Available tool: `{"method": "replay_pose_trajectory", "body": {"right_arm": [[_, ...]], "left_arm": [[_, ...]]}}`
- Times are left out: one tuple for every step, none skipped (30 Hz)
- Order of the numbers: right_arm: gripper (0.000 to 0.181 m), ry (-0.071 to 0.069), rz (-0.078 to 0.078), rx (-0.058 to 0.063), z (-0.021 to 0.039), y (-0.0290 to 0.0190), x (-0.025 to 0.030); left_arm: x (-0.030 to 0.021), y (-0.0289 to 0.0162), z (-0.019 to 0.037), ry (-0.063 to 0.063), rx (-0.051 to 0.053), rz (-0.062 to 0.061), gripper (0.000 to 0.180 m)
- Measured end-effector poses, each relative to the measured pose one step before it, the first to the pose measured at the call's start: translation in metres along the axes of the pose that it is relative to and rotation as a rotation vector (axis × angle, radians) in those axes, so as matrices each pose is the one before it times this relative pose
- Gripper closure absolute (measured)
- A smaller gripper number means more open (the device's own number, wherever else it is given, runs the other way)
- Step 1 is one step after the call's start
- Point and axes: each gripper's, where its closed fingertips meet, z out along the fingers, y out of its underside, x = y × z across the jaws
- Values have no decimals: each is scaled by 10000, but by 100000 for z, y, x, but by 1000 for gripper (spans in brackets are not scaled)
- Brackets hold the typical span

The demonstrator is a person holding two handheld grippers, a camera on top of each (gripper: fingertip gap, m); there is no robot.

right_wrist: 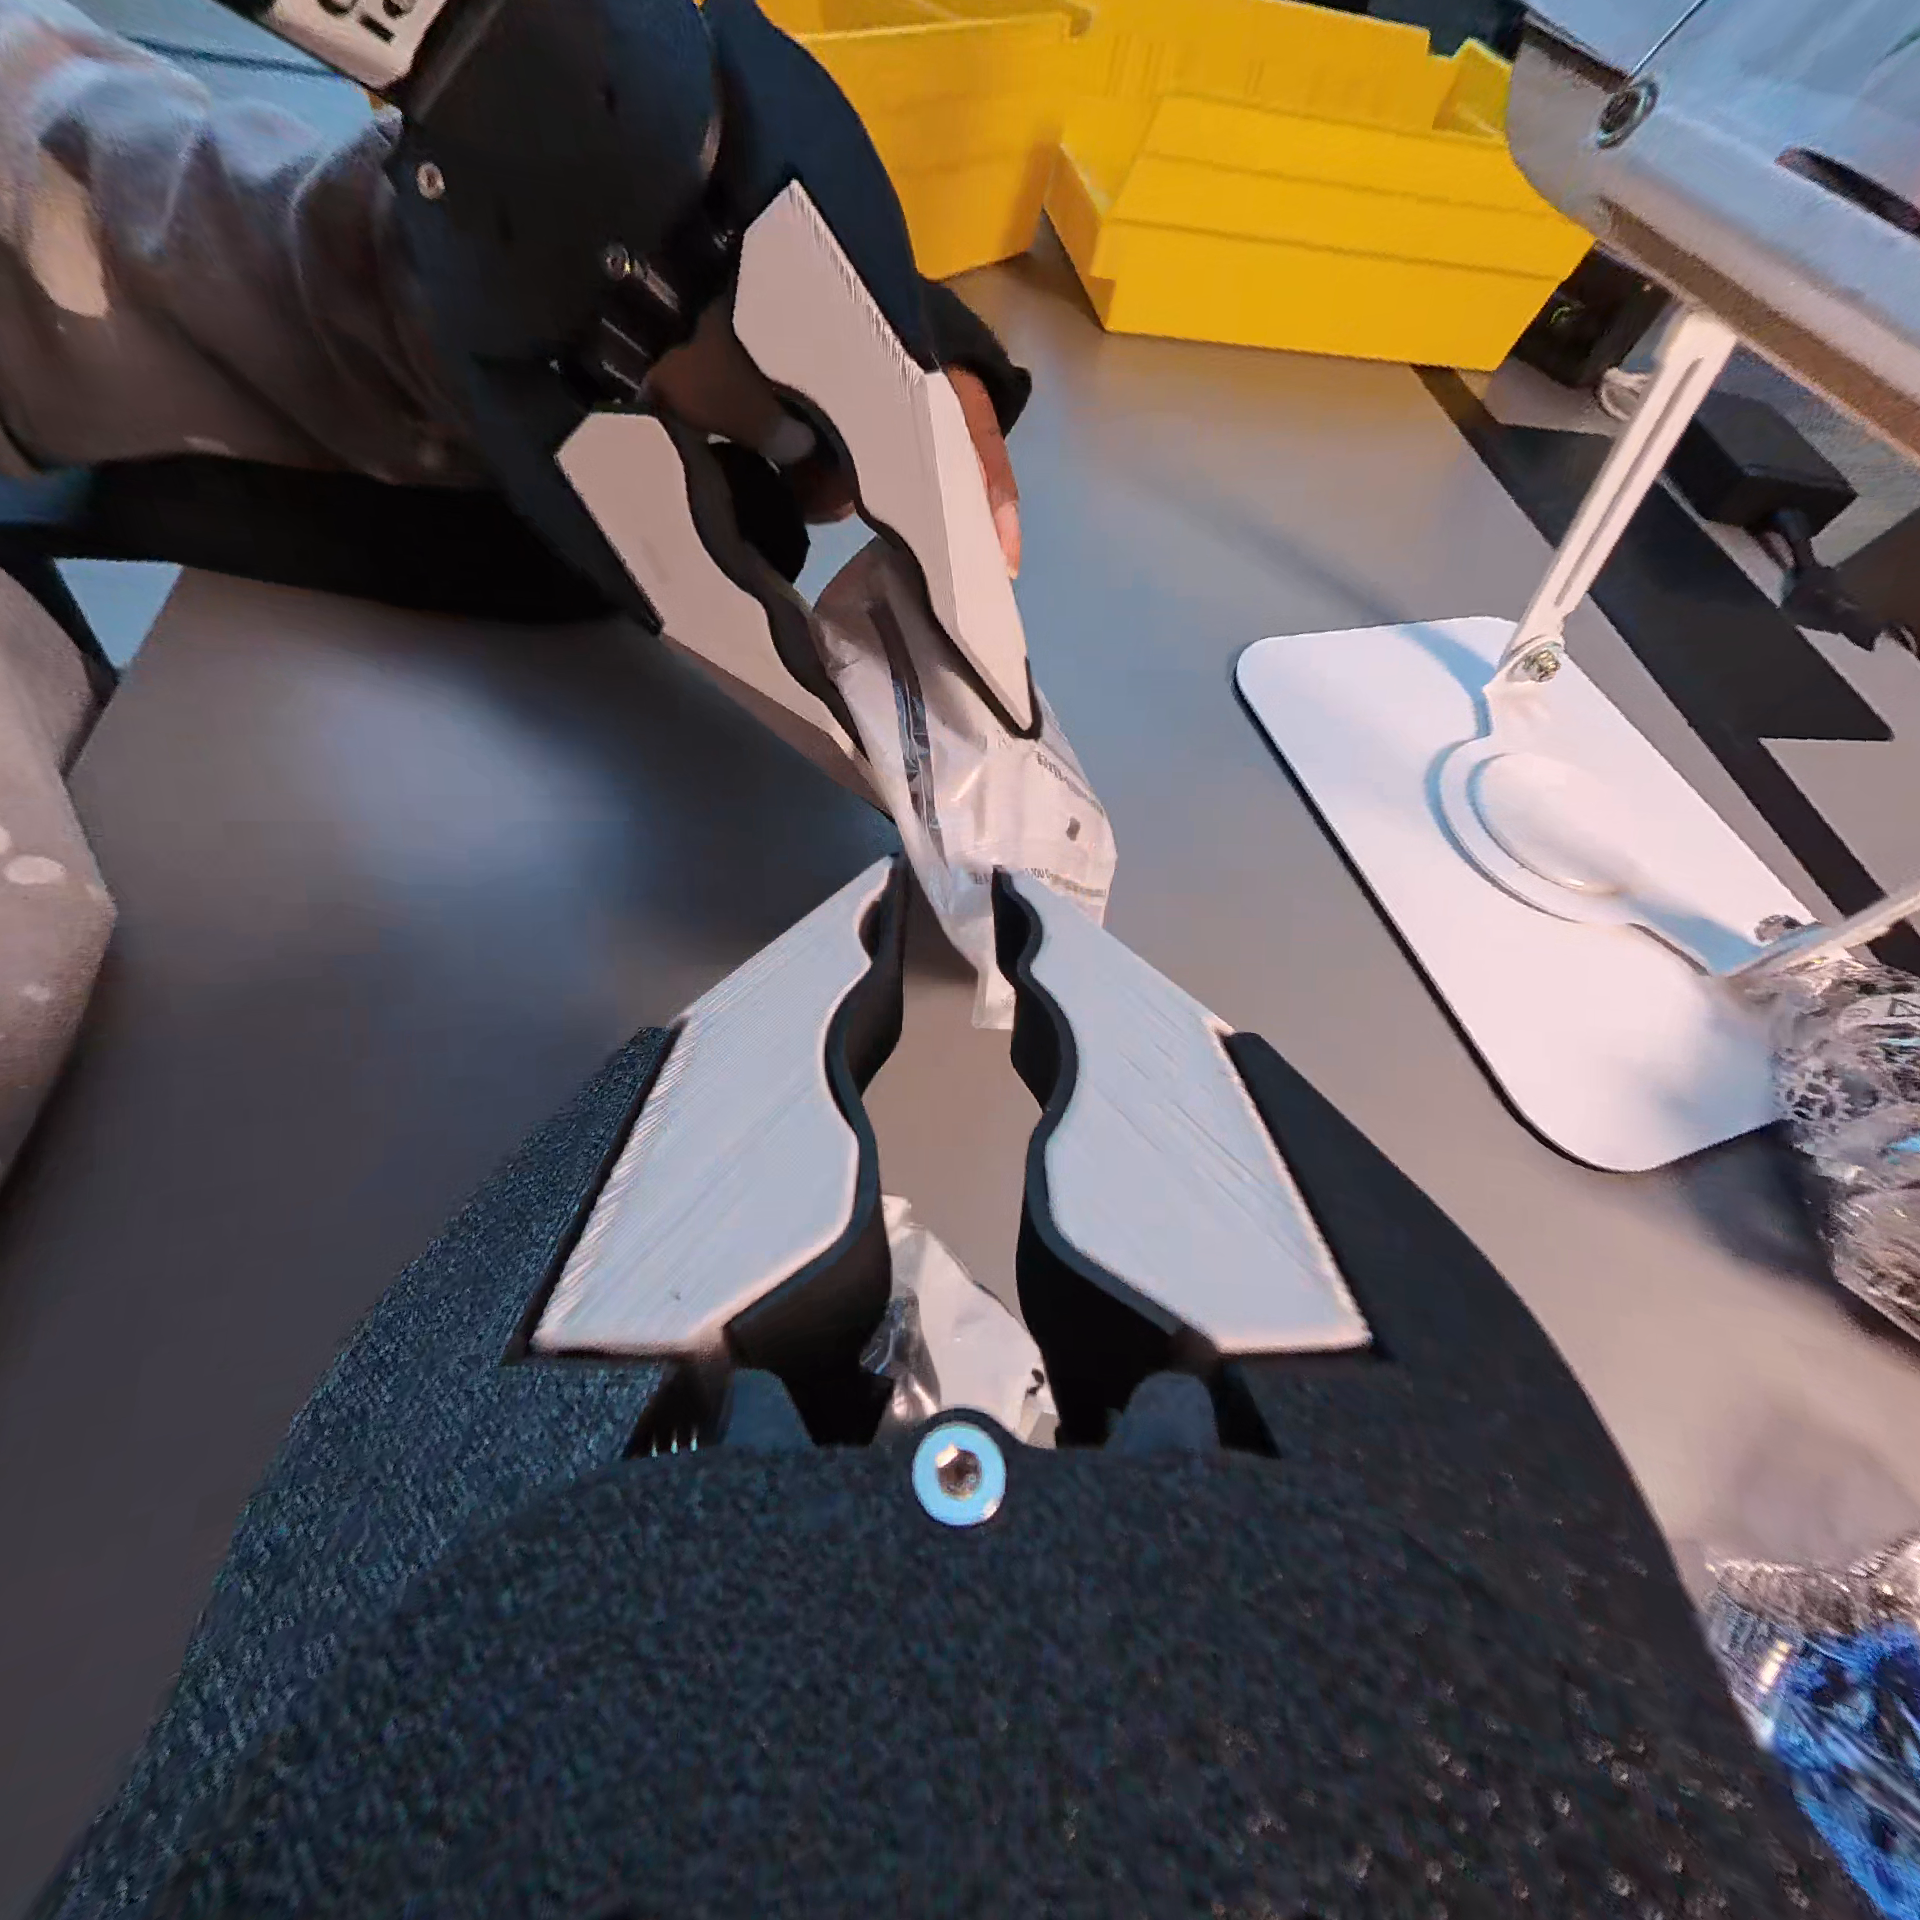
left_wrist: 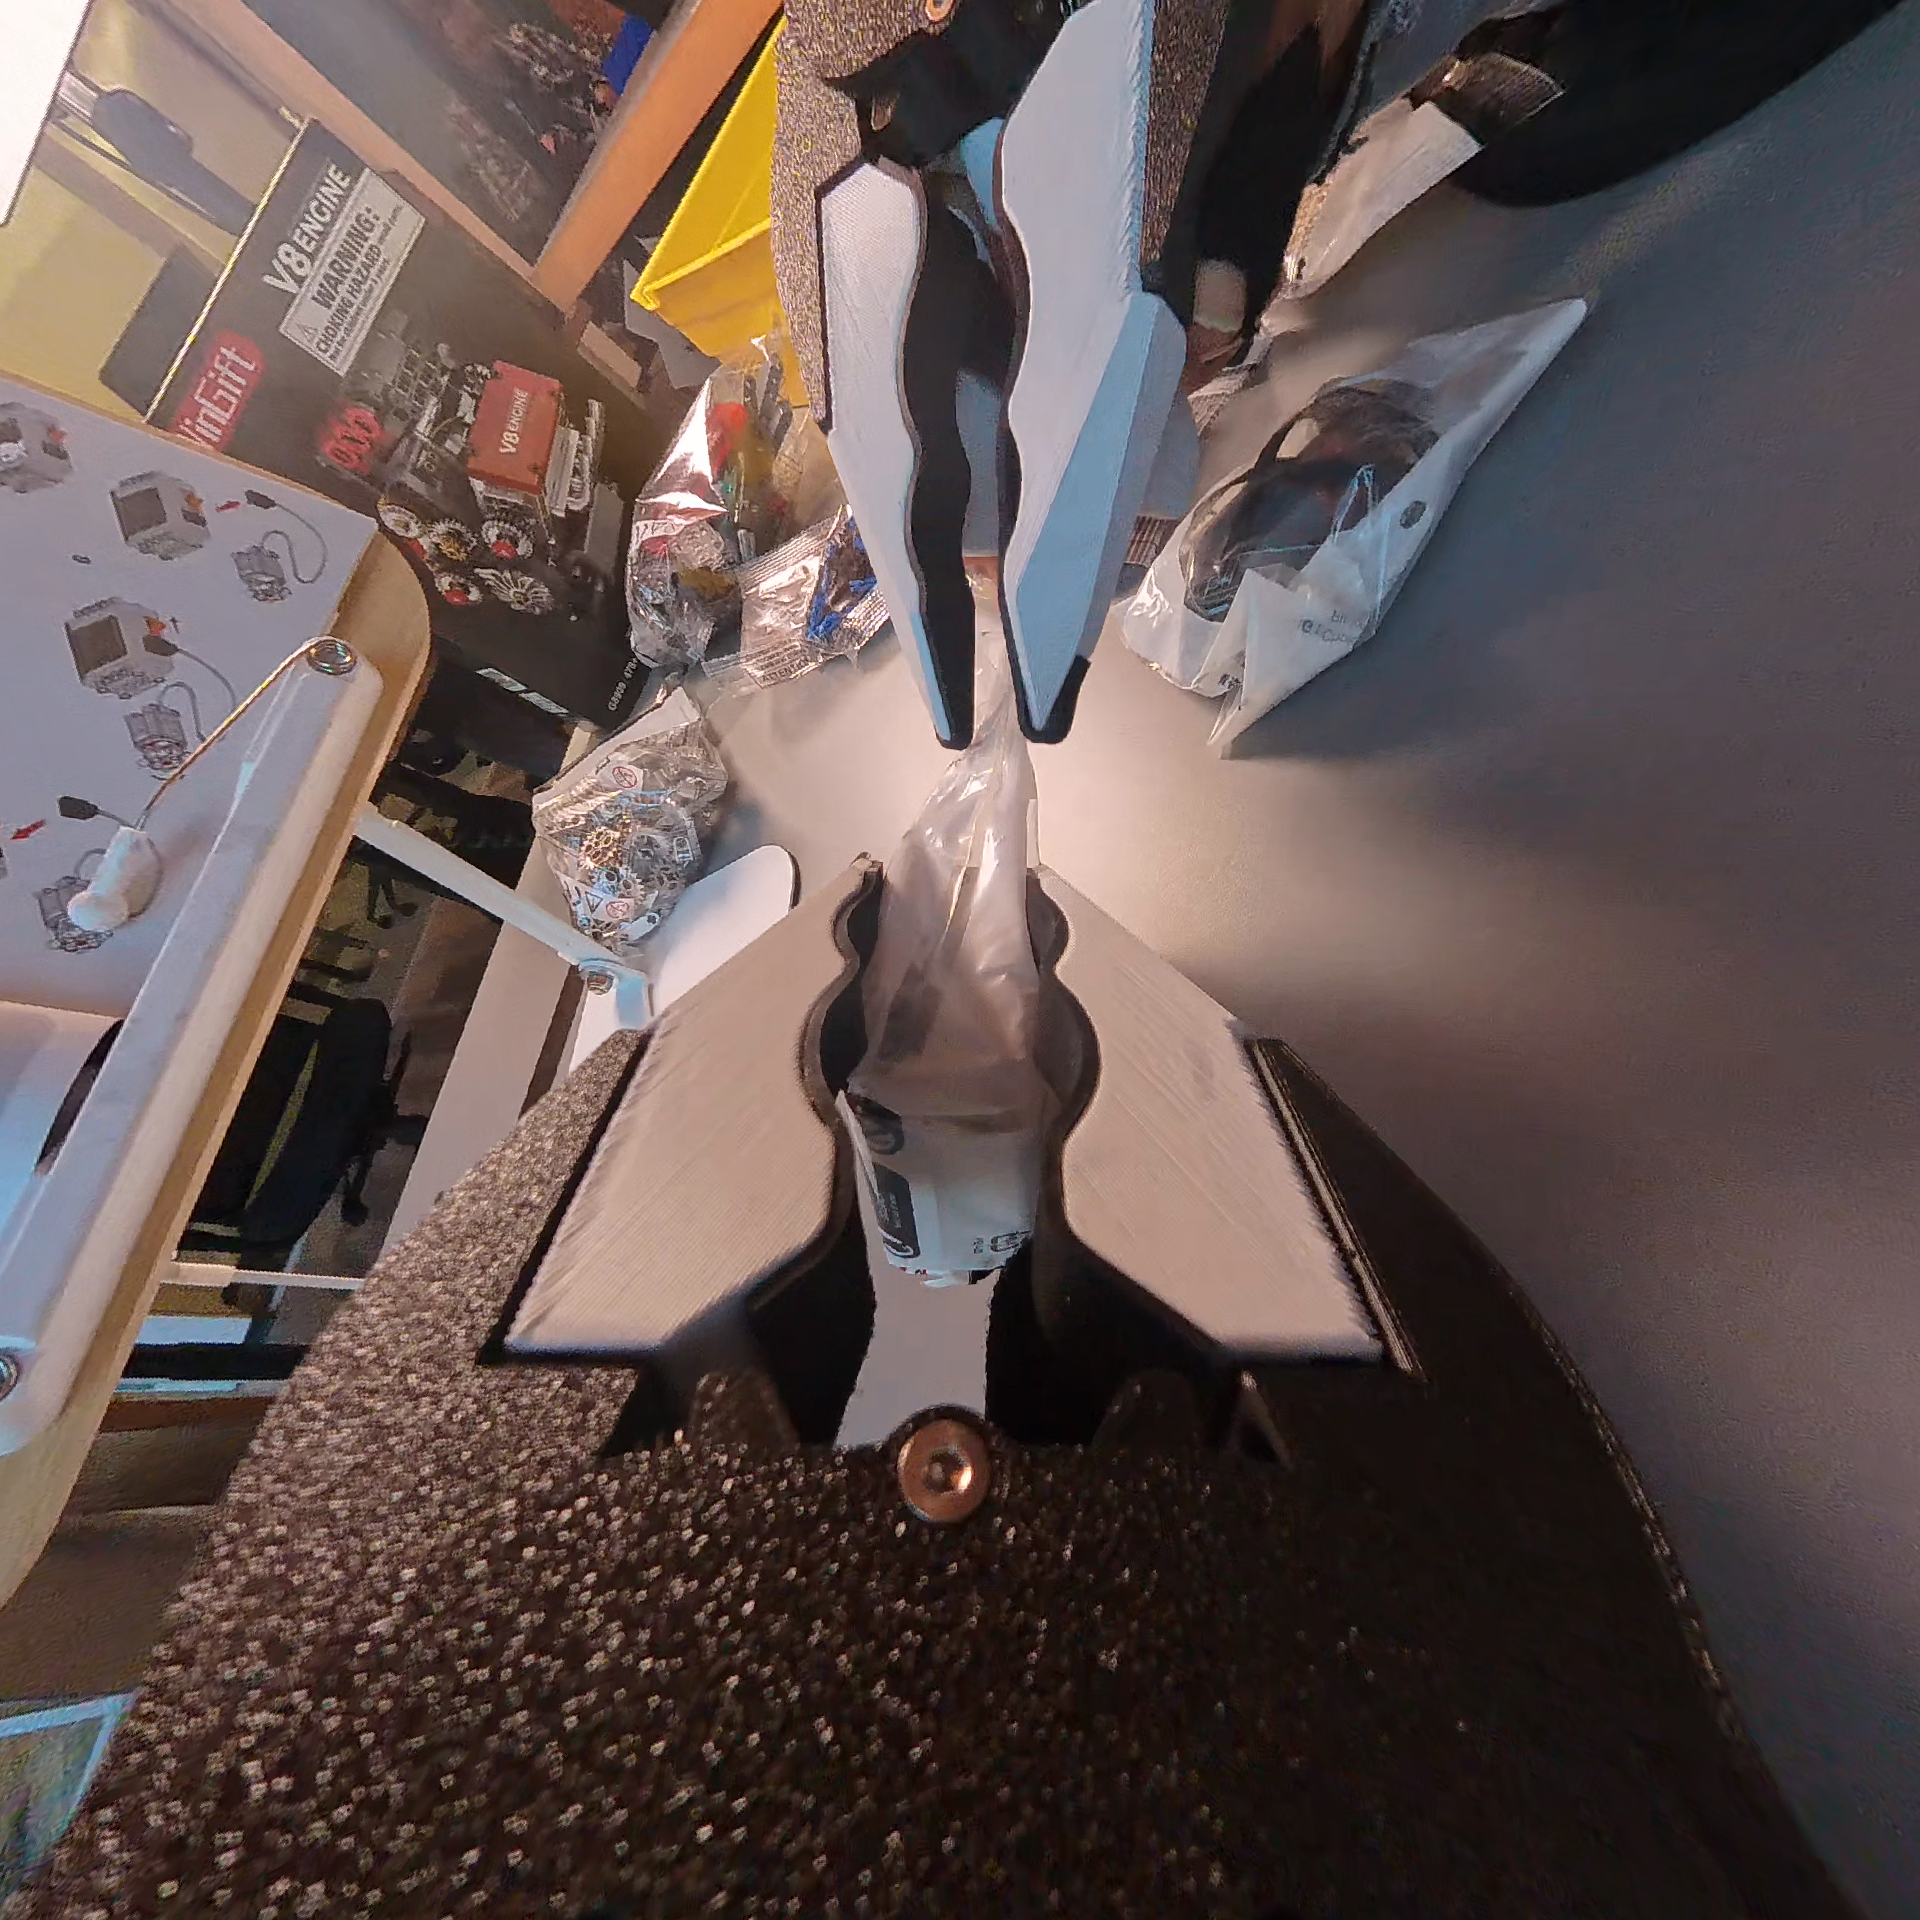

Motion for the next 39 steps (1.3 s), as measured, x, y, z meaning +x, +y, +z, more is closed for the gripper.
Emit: {"method": "replay_pose_trajectory", "body": {"right_arm": [[166,136,-132,-193,208,244,41],[170,98,-53,-160,187,211,40],[175,34,44,-133,152,183,26],[181,-228,148,-64,79,88,-295],[181,-195,243,-7,5,98,-142],[181,-240,387,157,-89,-93,-74],[181,-301,564,264,-177,-237,-33],[181,-312,604,298,-181,-296,-41],[181,-292,545,157,-89,-93,-68],[181,-200,440,87,12,-18,-28],[181,-245,472,142,-14,-94,-90],[181,-241,620,231,-97,-213,56],[181,-271,720,403,-207,-454,131],[181,-312,660,310,-186,-305,109],[181,-170,518,209,-121,-154,262],[181,-164,427,139,-30,-63,182],[181,-73,353,120,8,-44,246],[181,-124,330,125,-13,-94,138],[181,-122,302,131,-64,-165,99],[181,-93,244,140,-80,-183,86],[181,-51,213,111,-46,-152,116],[181,20,150,51,9,-50,205],[181,130,53,-68,80,141,327],[181,160,-4,-97,122,178,330],[181,76,105,-37,83,110,263],[181,91,122,-28,33,76,310],[181,162,16,-72,51,120,361],[181,188,-16,-83,55,122,321],[181,214,-140,-124,56,138,257],[181,175,-142,-70,31,61,175],[181,108,-55,-95,32,145,228],[181,637,-29,-46,-90,105,1053],[181,2509,-444,488,-1992,-1165,4454],[181,943,62,765,-2351,-1937,2967],[181,-541,-52,355,-1726,-1427,-728],[181,-120,-1391,-319,-272,190,-2075],[181,-700,-795,-365,727,675,-3073],[181,-840,-175,-44,1161,372,-2688],[181,-297,-125,-57,1087,279,-1234]], "left_arm": [[33,6,4,-22,-38,103,155],[109,42,38,26,-66,92,155],[111,-7,28,20,-36,86,155],[154,30,40,45,-54,100,155],[173,56,10,70,-48,103,155],[57,77,5,18,-39,67,155],[-10,62,4,-4,-20,30,155],[-36,-27,-18,-10,45,7,155],[-34,-111,-47,-20,72,19,155],[5,-28,-33,-5,-5,53,155],[68,-8,-10,17,-27,89,155],[11,-72,-21,-13,22,60,155],[-91,-139,-44,-22,31,-32,155],[-120,-192,-58,-8,19,-77,155],[-85,-144,-58,25,-40,-49,155],[43,-8,-11,74,-114,-9,155],[57,56,-4,45,-105,21,155],[40,25,-30,12,-61,30,155],[12,-22,-70,27,-31,-27,155],[-32,-76,-90,39,-31,-64,155],[-1,-37,-61,48,-62,-48,155],[80,26,-3,75,-115,-17,155],[185,163,68,102,-181,-12,155],[257,235,86,133,-182,-18,155],[215,146,47,116,-97,-59,155],[182,97,-4,144,-78,-105,155],[220,109,37,162,-93,-88,155],[216,109,60,113,-84,-12,155],[199,14,32,82,-39,-2,155],[181,1,22,76,-47,-19,155],[204,7,24,112,-43,-20,155],[760,-91,-66,471,53,-28,155],[2636,-979,-617,1553,640,-59,157],[1619,-1766,-455,691,894,-441,157],[502,-428,-80,-185,18,142,157],[-760,634,-36,-875,-531,447,156],[-853,807,191,-606,-348,59,155],[-412,504,279,-72,-121,-234,156],[-271,22,99,43,60,-150,156]]}}
